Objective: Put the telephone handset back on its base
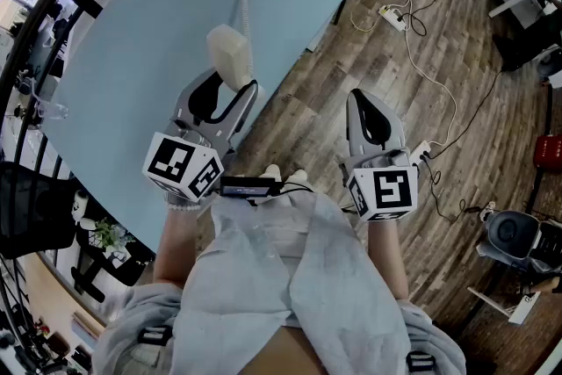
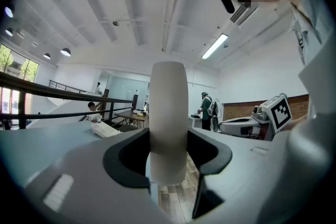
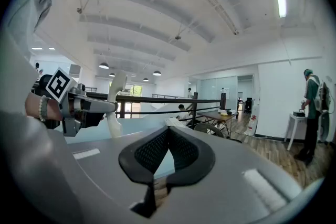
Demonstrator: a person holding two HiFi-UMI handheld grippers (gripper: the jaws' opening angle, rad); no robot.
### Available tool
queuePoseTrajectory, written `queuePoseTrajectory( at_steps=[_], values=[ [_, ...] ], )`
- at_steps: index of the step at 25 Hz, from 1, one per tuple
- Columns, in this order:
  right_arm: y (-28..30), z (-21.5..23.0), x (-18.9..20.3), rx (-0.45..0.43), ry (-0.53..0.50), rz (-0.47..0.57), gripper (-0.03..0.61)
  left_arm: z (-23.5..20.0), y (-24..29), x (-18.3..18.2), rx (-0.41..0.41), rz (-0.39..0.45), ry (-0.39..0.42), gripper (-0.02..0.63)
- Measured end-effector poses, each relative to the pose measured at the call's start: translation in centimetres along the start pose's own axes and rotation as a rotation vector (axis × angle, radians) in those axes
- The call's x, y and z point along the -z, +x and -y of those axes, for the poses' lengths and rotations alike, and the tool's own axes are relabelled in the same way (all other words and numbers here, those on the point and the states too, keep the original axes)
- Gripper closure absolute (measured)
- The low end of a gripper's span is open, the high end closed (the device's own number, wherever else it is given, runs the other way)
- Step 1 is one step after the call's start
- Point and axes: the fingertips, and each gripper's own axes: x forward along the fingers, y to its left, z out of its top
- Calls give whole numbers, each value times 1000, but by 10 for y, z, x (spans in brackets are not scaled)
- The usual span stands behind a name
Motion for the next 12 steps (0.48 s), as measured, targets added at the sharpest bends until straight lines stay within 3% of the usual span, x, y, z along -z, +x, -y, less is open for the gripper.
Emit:
queuePoseTrajectory(
  at_steps=[12],
  values=[
    [6,11,-2,-45,2,7,572,5,10,-5,-40,10,12,403]
  ],
)
